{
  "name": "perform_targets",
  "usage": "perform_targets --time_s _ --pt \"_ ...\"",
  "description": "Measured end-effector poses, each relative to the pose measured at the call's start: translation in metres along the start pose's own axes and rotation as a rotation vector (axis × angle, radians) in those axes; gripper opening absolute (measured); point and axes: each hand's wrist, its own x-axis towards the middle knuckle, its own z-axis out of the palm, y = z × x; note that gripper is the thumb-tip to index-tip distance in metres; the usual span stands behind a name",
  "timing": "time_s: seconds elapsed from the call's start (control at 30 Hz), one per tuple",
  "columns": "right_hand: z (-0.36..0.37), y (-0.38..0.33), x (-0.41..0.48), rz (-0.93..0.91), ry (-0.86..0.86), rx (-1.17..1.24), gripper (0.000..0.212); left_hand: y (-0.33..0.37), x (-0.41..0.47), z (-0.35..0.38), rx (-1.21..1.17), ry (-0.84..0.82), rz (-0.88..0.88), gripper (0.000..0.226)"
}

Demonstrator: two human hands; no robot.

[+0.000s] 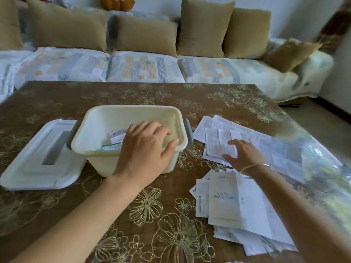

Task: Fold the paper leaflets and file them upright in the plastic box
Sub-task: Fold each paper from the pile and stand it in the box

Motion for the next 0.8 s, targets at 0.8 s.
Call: perform_targets --time_s 0.8 --pt "-0.063 -0.025 -0.070 0.090 0.154 1.312 0.024 0.010 -0.046 -0.004 -0.223 0.330 0.256 0.027"
